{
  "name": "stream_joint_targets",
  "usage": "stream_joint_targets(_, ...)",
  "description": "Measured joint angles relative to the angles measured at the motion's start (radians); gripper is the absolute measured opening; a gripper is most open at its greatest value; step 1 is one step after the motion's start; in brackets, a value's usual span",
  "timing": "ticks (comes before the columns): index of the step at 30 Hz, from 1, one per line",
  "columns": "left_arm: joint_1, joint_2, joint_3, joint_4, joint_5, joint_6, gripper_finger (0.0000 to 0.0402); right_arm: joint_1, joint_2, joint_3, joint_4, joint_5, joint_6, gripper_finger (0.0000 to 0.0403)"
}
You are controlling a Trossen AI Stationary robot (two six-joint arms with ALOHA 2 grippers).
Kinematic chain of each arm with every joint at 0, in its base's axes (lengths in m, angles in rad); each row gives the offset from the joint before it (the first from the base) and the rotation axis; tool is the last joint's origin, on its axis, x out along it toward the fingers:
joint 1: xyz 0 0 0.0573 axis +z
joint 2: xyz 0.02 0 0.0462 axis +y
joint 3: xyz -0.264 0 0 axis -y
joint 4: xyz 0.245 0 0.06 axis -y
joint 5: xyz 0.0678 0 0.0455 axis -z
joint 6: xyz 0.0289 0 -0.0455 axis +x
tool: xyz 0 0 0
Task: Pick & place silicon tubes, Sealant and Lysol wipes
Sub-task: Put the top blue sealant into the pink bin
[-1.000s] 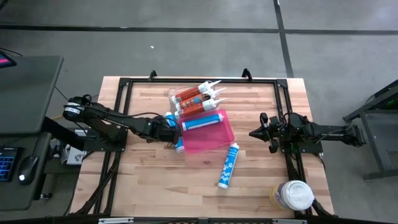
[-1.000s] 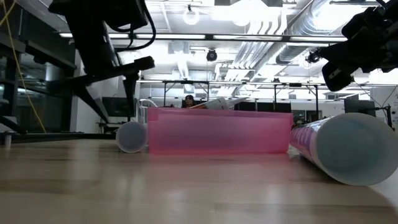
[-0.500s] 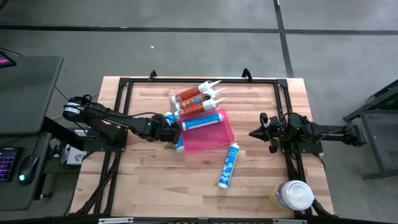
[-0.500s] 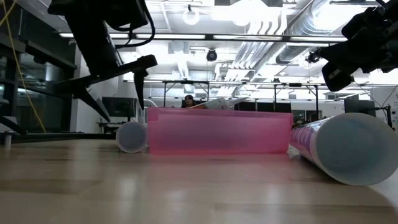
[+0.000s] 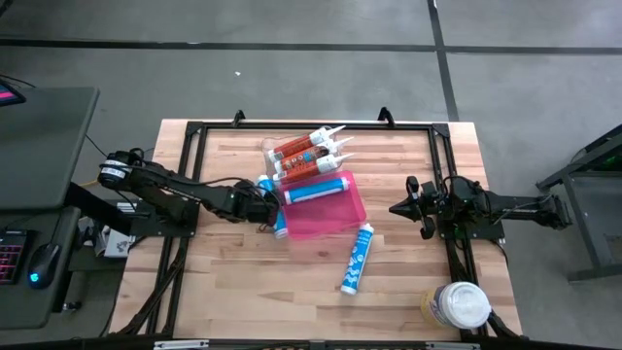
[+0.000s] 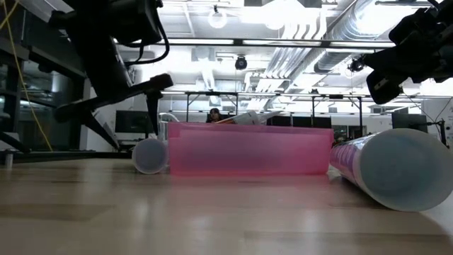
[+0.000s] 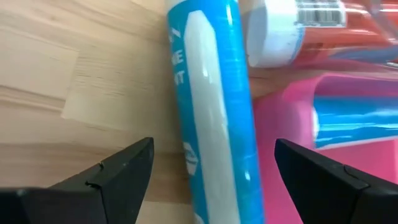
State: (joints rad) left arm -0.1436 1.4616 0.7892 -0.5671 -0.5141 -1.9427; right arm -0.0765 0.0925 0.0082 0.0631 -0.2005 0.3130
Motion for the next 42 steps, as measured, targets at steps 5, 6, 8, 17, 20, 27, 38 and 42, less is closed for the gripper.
stream_joint_targets(5, 0.002, 0.015, -0.013, 0.033, 0.000, 0.000, 0.0328, 0.000, 0.000, 0.000, 0.000, 0.000, 0.000, 0.0001)
stream_joint_targets(6, 0.009, 0.026, -0.014, 0.043, 0.002, 0.001, 0.0328, 0.000, 0.000, 0.000, 0.000, 0.000, 0.000, 0.0001)
stream_joint_targets(8, 0.018, 0.045, -0.015, 0.057, 0.025, 0.012, 0.0328, 0.000, 0.000, 0.000, 0.000, 0.000, 0.000, 0.0001)
stream_joint_targets(17, 0.046, 0.109, -0.015, 0.149, 0.077, 0.074, 0.0328, 0.000, 0.000, 0.000, -0.001, 0.000, 0.000, 0.0001)
stream_joint_targets(20, 0.046, 0.123, -0.013, 0.149, 0.085, 0.080, 0.0328, 0.000, 0.000, 0.000, -0.001, 0.000, 0.000, 0.0001)
stream_joint_targets(27, 0.046, 0.125, -0.012, 0.142, 0.081, 0.080, 0.0328, 0.000, 0.000, 0.000, 0.000, 0.000, 0.000, 0.0001)
stream_joint_targets(38, 0.046, 0.126, -0.012, 0.102, 0.076, 0.083, 0.0328, 0.000, 0.000, 0.000, 0.000, 0.000, 0.000, 0.0001)
stream_joint_targets(42, 0.046, 0.126, -0.012, 0.086, 0.089, 0.132, 0.0328, 0.000, 0.000, 0.000, 0.000, 0.000, 0.000, 0.0001)
